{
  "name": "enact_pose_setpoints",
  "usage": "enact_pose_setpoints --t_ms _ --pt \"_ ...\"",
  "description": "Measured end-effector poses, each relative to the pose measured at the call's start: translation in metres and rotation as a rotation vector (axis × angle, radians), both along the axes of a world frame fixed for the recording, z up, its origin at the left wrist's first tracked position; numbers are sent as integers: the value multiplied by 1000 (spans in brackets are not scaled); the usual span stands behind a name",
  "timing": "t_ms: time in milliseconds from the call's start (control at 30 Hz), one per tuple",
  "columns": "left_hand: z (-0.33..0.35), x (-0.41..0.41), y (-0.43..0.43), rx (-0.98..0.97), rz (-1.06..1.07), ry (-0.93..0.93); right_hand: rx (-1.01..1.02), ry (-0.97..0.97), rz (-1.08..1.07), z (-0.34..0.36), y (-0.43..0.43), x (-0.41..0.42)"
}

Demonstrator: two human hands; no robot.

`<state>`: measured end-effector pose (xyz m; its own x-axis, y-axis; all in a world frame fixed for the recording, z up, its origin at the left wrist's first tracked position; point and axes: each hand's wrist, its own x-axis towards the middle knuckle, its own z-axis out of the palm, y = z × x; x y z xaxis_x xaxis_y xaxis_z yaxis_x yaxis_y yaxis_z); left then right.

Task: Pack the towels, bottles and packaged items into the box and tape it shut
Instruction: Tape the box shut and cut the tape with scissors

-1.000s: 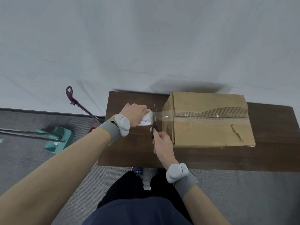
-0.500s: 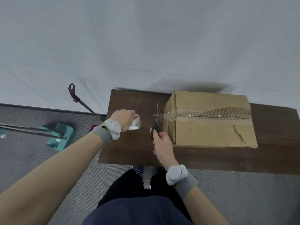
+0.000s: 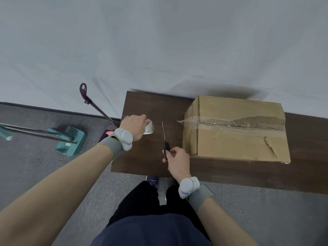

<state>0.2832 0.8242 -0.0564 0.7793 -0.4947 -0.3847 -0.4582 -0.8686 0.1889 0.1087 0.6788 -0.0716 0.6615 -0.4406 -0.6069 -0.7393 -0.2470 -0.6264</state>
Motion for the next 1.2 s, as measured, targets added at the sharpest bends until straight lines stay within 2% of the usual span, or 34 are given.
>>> enact_pose_setpoints --t_ms 233,467,700,867,1200 --pt "-15 1 7 -11 69 -80 -74 100 65 -21 1 8" --pt "-30 6 0 18 57 -126 -218 196 295 -35 5 17" --pt "-45 18 1 -44 -12 -173 -426 179 400 -43 3 41" --pt "-46 28 2 -64 27 -201 -540 207 529 -49 -5 61" --pt "-64 38 12 61 -6 -296 -686 193 836 -53 -10 103"
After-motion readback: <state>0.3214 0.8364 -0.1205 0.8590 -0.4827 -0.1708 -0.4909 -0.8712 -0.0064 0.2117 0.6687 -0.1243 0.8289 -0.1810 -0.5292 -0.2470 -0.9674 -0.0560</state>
